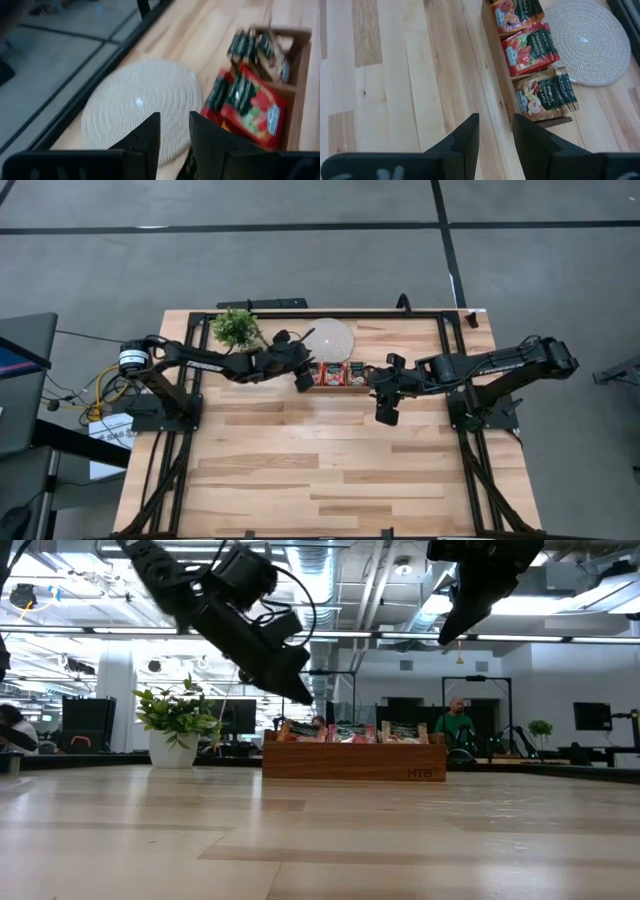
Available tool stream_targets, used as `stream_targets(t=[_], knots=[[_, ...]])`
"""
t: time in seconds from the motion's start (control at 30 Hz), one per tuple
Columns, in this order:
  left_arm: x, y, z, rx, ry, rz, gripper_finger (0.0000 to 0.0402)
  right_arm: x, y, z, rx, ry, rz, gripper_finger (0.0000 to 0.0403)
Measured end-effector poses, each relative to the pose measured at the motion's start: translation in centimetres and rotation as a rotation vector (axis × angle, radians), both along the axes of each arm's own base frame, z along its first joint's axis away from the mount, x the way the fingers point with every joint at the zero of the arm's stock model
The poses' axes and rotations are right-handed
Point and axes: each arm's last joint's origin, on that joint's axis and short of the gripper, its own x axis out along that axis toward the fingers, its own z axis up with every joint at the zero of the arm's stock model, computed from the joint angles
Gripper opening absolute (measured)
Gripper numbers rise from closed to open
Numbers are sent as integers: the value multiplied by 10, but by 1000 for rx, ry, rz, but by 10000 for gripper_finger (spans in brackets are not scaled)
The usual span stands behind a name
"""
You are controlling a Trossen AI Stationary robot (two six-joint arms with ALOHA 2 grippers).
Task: Pick & Place Tea
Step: Return to Home Position
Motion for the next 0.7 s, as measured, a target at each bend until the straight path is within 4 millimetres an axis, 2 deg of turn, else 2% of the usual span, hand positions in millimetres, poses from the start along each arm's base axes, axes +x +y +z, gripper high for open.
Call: stream_targets(t=[0.17,0.4,0.7], knots=[[7,1,13,-80,134,-12,97,0,0,0,0,0,0,109],[16,0,31,-175,99,-71,96,1,0,1,1,-11,0,109],[15,1,29,-324,64,7,96,2,1,1,3,-23,3,109]])
